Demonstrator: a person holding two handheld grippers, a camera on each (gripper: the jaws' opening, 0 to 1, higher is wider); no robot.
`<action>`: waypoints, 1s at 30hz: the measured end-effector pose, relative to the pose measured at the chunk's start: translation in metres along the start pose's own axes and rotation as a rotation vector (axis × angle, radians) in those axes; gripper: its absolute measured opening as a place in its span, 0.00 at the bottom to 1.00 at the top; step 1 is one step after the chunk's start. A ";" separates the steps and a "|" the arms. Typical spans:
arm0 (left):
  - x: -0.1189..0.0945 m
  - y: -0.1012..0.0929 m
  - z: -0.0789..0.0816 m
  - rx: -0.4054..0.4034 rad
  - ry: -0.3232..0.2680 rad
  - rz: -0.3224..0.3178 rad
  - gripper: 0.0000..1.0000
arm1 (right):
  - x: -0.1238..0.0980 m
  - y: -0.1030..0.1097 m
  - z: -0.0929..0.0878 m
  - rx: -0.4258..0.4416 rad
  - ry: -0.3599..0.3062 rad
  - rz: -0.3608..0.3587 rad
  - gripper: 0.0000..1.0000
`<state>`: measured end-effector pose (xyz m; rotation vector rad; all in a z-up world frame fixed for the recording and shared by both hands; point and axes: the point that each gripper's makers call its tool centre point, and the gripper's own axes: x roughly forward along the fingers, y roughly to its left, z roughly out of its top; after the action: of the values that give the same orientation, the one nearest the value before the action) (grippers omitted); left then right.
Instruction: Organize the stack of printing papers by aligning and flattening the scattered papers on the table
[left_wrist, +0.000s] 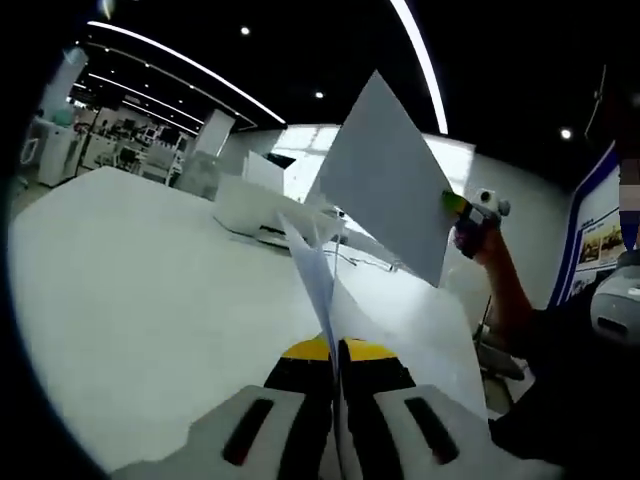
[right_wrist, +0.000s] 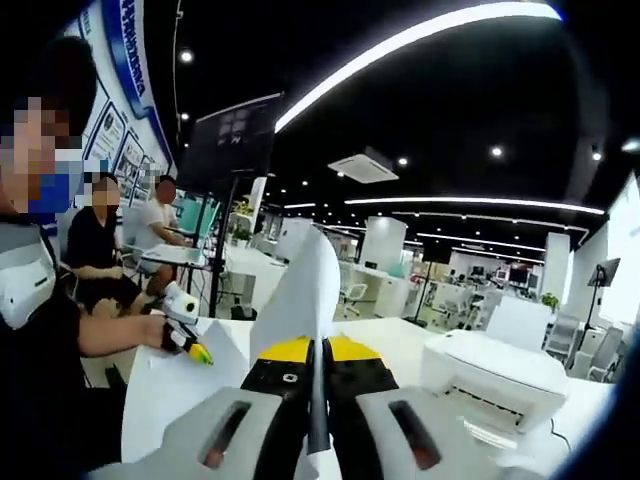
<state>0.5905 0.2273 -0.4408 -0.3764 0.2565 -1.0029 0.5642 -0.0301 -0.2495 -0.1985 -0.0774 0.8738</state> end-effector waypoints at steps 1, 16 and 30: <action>0.000 0.000 -0.001 -0.004 0.002 0.002 0.07 | -0.002 0.001 -0.002 0.006 0.000 0.005 0.01; -0.003 0.002 0.002 -0.056 -0.021 -0.006 0.07 | -0.020 0.024 -0.034 0.153 0.033 0.126 0.01; -0.005 -0.001 0.007 -0.066 -0.054 -0.047 0.07 | -0.009 0.043 -0.101 0.305 0.195 0.238 0.01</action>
<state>0.5896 0.2326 -0.4333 -0.4707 0.2334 -1.0311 0.5412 -0.0240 -0.3574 -0.0054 0.2657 1.0863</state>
